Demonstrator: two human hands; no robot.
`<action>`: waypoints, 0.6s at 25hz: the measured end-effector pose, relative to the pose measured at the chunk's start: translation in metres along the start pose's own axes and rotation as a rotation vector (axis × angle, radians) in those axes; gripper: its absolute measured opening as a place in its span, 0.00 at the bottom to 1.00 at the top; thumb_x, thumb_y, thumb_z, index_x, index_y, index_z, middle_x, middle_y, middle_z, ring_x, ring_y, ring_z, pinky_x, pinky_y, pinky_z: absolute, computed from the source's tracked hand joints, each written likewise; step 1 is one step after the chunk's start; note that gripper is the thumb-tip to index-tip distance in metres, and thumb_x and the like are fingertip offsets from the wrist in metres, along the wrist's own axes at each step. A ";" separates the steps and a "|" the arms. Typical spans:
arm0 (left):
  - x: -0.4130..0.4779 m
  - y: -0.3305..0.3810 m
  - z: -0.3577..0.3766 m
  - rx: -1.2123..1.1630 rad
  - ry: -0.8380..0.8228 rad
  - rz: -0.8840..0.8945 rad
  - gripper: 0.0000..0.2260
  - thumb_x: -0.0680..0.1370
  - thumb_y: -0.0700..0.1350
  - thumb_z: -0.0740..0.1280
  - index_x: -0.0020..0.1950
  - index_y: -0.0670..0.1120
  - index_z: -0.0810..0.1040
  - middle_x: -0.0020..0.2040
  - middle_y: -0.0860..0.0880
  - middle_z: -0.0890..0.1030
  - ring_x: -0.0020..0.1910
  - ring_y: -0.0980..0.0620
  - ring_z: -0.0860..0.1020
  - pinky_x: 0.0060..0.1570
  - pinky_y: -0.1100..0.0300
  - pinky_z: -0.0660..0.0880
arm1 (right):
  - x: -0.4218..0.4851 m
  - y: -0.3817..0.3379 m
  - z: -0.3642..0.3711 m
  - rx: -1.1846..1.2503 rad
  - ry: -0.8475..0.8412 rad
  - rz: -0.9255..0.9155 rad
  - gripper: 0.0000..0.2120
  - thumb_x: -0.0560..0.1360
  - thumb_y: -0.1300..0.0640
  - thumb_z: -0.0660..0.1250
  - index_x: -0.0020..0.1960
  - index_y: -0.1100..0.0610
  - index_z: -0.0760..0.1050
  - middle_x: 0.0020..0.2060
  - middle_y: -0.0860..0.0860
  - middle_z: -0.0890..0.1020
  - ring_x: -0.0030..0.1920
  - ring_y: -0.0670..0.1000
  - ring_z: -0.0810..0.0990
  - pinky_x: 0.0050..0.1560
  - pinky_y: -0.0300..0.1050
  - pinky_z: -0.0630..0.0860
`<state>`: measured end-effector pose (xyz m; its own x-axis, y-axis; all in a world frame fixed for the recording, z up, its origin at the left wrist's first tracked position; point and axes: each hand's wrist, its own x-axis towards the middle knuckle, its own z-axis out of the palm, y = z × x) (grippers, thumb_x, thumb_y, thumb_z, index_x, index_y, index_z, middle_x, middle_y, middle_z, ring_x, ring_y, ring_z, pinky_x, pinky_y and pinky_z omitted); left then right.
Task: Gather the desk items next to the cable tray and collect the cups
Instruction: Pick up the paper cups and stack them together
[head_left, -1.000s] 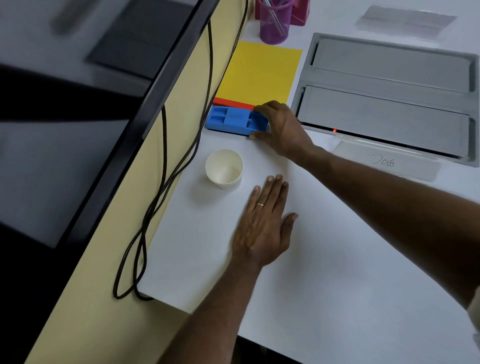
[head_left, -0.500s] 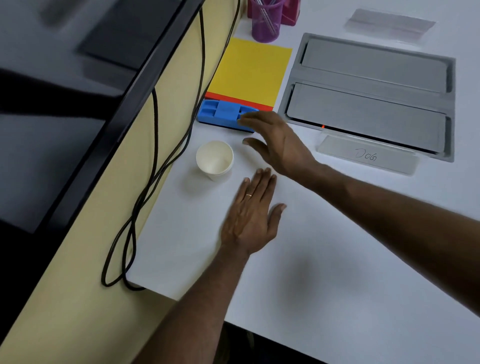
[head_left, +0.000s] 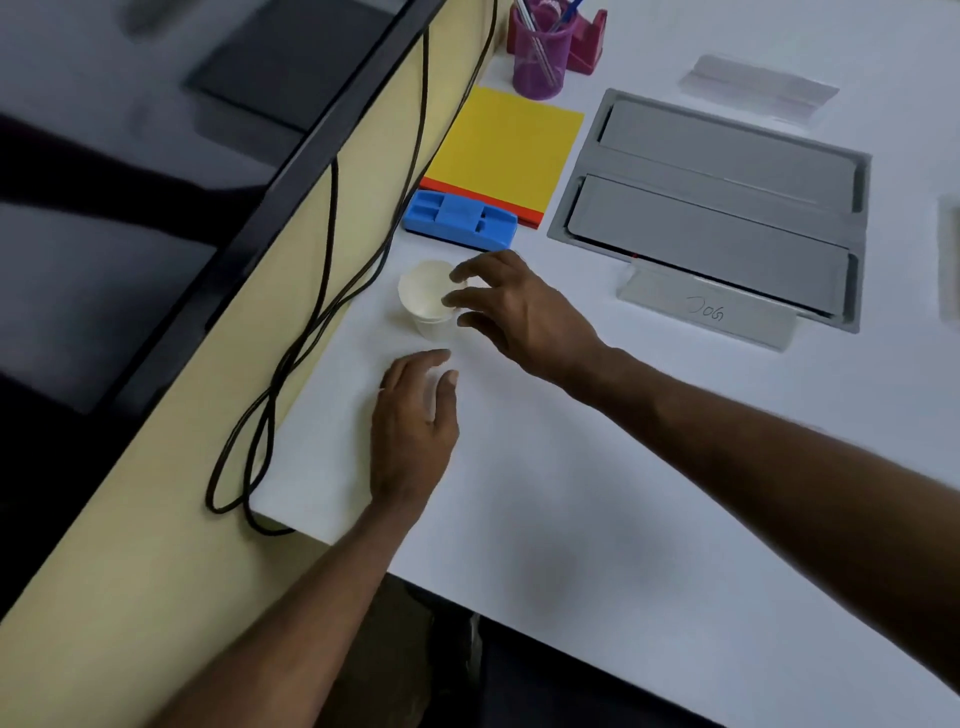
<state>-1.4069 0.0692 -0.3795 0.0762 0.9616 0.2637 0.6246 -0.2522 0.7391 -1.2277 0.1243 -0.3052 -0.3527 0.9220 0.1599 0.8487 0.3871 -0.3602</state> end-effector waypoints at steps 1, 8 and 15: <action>0.004 0.000 -0.005 -0.018 0.054 -0.050 0.14 0.82 0.48 0.68 0.65 0.46 0.78 0.61 0.50 0.80 0.61 0.55 0.78 0.61 0.65 0.76 | 0.002 -0.003 0.000 -0.007 0.010 0.004 0.12 0.79 0.56 0.68 0.60 0.54 0.82 0.66 0.55 0.77 0.67 0.55 0.72 0.58 0.47 0.79; 0.046 0.008 -0.004 0.020 0.050 -0.106 0.38 0.74 0.53 0.77 0.78 0.43 0.66 0.74 0.44 0.73 0.74 0.48 0.71 0.71 0.55 0.71 | 0.011 -0.019 0.009 0.079 0.042 0.043 0.09 0.75 0.57 0.73 0.55 0.55 0.84 0.62 0.55 0.77 0.63 0.53 0.74 0.57 0.41 0.76; 0.053 0.007 -0.002 -0.005 0.116 -0.113 0.33 0.75 0.49 0.76 0.76 0.41 0.68 0.73 0.44 0.74 0.73 0.47 0.73 0.71 0.54 0.73 | 0.016 -0.026 0.002 0.180 0.013 0.129 0.10 0.76 0.56 0.71 0.57 0.56 0.83 0.66 0.55 0.74 0.68 0.53 0.72 0.63 0.40 0.72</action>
<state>-1.4001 0.1183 -0.3590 -0.0847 0.9650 0.2481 0.6206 -0.1438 0.7708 -1.2567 0.1289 -0.2952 -0.2393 0.9643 0.1132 0.8022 0.2620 -0.5366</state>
